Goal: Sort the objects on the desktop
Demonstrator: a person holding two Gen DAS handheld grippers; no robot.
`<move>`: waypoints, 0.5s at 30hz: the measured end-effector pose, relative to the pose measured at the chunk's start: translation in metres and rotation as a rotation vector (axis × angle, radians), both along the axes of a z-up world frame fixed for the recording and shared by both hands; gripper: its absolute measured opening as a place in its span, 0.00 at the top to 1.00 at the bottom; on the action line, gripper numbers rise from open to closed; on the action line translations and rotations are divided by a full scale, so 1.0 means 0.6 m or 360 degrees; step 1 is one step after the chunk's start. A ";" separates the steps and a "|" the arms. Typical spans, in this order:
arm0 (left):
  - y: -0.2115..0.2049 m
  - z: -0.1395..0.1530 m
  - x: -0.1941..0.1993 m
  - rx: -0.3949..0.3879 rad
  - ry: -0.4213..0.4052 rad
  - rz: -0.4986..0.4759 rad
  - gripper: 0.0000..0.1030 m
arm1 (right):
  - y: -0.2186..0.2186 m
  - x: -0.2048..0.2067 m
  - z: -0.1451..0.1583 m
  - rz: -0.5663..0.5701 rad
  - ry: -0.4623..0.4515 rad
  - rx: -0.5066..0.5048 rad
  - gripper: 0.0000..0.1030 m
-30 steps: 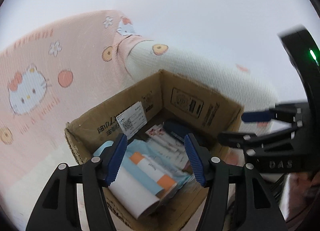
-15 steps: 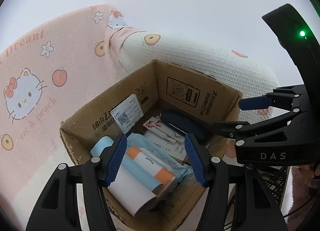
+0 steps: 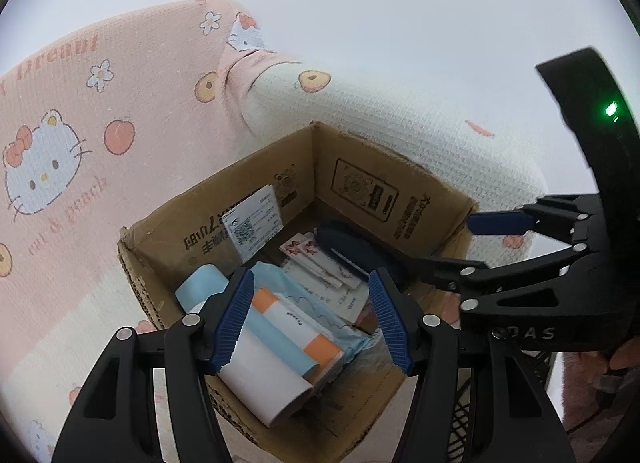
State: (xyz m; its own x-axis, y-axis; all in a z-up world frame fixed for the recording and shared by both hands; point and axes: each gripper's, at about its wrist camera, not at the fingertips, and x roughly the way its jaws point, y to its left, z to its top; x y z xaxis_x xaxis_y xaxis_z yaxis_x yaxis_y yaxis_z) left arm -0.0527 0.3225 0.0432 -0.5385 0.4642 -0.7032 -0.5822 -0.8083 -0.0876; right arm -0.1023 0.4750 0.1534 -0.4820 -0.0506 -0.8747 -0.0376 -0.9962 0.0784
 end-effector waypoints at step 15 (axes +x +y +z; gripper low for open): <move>-0.001 0.003 0.002 -0.0009 0.0003 0.0030 0.38 | -0.005 -0.001 0.003 0.0001 -0.0008 0.0001 0.36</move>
State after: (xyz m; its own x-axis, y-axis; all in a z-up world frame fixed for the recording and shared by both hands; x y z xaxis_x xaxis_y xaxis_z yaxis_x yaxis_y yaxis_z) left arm -0.0518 0.3219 0.0450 -0.5484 0.4502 -0.7047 -0.5671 -0.8195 -0.0823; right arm -0.1027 0.4719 0.1550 -0.4774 -0.0502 -0.8773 -0.0375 -0.9963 0.0774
